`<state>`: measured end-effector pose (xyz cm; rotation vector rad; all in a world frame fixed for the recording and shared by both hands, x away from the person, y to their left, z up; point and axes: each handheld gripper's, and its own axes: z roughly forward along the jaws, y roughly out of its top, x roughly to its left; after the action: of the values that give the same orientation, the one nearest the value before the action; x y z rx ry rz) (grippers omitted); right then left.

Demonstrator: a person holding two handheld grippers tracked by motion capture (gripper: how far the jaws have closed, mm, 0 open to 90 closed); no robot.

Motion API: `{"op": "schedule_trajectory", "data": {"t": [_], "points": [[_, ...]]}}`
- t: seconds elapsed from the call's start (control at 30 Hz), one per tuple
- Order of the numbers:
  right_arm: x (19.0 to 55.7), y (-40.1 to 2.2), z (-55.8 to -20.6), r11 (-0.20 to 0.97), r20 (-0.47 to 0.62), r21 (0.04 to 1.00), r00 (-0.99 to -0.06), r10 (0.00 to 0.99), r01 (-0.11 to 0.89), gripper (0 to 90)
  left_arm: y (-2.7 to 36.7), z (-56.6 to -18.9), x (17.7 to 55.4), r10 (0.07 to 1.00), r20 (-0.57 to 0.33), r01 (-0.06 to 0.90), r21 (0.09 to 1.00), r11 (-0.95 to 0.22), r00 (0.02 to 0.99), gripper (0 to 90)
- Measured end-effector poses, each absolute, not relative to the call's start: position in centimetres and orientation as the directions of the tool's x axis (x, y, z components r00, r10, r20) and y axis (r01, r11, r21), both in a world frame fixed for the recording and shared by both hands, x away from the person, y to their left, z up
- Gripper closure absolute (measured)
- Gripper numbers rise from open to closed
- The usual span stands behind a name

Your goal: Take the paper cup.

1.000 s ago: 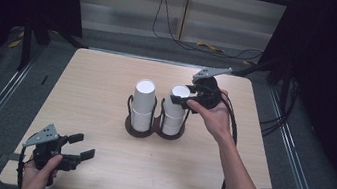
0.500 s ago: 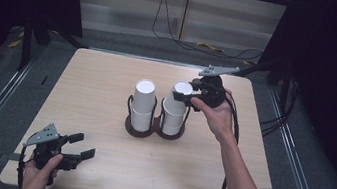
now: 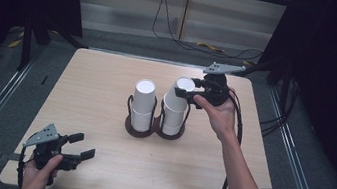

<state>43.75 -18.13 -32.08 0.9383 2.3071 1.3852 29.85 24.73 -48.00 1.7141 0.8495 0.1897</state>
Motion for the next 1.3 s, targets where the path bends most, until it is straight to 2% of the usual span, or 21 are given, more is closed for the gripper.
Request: {"op": "schedule_trajectory", "data": {"t": [0.27, 0.53, 0.73, 0.93, 1.0, 1.3], "points": [[43.0, -18.8, -31.5, 0.286, 0.087, 0.891, -0.751, 0.654, 0.352, 35.3, 24.6, -47.7, 29.6, 0.619, -0.284, 0.417, 0.906, -0.076, 0.732, 18.4], [41.6, -19.9, -31.1, 0.246, 0.109, 0.906, -0.752, 0.651, 0.345, 35.3, 23.7, -46.3, 29.3, 0.585, -0.241, 0.353, 0.932, -0.083, 0.774, 17.4], [40.3, -20.4, -31.0, 0.258, 0.102, 0.903, -0.755, 0.647, 0.343, 35.4, 22.3, -45.3, 29.3, 0.529, -0.255, 0.337, 0.939, -0.063, 0.809, 15.7], [38.9, -20.5, -31.5, 0.269, 0.104, 0.897, -0.758, 0.644, 0.351, 35.4, 20.8, -43.9, 29.6, 0.474, -0.227, 0.307, 0.947, -0.098, 0.851, 15.6], [38.3, -20.7, -31.7, 0.265, 0.106, 0.899, -0.761, 0.64, 0.349, 35.4, 20.3, -43.3, 30.1, 0.473, -0.196, 0.279, 0.954, -0.113, 0.859, 15.6], [37.2, -21.1, -32.3, 0.259, 0.119, 0.9, -0.769, 0.628, 0.351, 35.5, 18.8, -42.1, 31.5, 0.453, -0.18, 0.264, 0.956, -0.129, 0.873, 15.7]]}}
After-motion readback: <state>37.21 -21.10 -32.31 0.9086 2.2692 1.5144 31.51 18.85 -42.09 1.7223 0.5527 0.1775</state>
